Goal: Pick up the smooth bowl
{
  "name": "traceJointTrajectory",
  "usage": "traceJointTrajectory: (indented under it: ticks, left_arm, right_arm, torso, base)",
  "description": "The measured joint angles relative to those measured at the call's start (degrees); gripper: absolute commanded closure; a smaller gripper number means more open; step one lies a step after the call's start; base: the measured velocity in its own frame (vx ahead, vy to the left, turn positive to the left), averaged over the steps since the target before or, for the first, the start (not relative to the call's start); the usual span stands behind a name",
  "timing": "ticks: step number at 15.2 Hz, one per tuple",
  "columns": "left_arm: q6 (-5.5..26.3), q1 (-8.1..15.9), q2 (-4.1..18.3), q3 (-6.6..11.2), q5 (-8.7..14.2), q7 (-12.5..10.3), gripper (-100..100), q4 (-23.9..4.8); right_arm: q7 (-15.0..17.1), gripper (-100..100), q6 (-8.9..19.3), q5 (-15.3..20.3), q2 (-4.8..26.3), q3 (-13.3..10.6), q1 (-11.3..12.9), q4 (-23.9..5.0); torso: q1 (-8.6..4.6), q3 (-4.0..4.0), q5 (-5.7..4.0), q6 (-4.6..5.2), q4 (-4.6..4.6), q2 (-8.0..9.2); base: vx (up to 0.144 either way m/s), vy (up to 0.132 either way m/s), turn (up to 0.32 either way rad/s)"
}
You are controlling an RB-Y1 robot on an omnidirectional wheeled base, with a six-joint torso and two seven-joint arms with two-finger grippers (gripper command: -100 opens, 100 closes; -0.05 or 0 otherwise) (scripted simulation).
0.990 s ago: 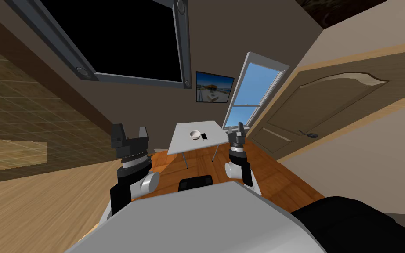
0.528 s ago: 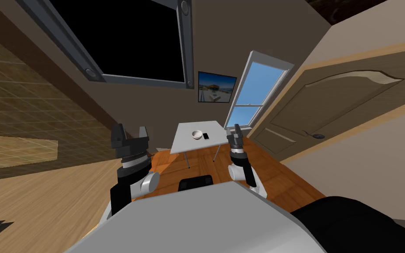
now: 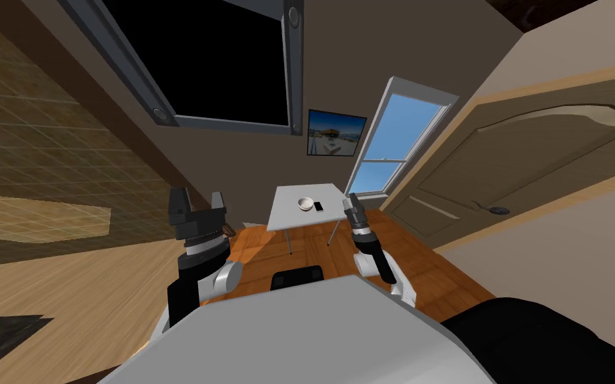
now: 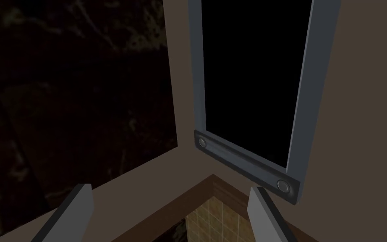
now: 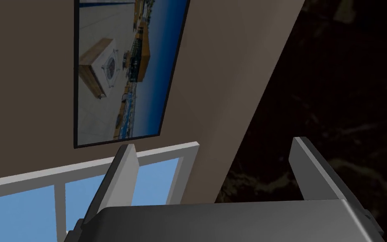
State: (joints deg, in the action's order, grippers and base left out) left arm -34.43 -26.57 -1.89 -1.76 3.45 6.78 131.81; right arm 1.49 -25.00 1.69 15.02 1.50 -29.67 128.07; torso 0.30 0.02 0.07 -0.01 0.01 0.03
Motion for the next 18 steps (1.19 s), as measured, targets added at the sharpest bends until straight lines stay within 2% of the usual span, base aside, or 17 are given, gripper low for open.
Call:
traceJointTrajectory:
  ticks: [6,14,15,18]
  left_arm:
    - [0.0,0.0,0.0,-0.01,0.0,0.0,0,0.0]
    - [0.0,0.0,0.0,0.0,0.0,0.0,0,0.0]
    - [0.0,0.0,0.0,-0.01,0.0,0.0,0,0.0]
    - [0.0,0.0,0.0,0.0,0.0,0.0,0,0.0]
  right_arm:
    - [-1.2,-100,-0.5,1.9,8.1,1.7,-2.1,-3.7]
    - [-2.8,-100,-1.9,4.4,17.6,3.6,-4.5,-9.2]
    - [-3.1,-100,-2.0,4.9,18.9,3.8,-4.5,-10.7]
    - [-3.8,-100,-2.4,5.8,22.2,4.7,-6.0,-12.3]
  torso:
    - [0.25,0.0,0.06,0.0,0.0,0.01]
    - [0.14,0.01,0.04,0.01,0.0,0.02]
    - [0.22,-0.01,0.04,-0.01,0.0,-0.01]
    - [0.17,-0.05,0.04,-0.01,-0.02,-0.08]
  base:
    - [-0.005,0.118,0.082]
    - [0.003,0.116,0.097]
    - [0.022,0.146,0.111]
    - [0.025,0.101,0.085]
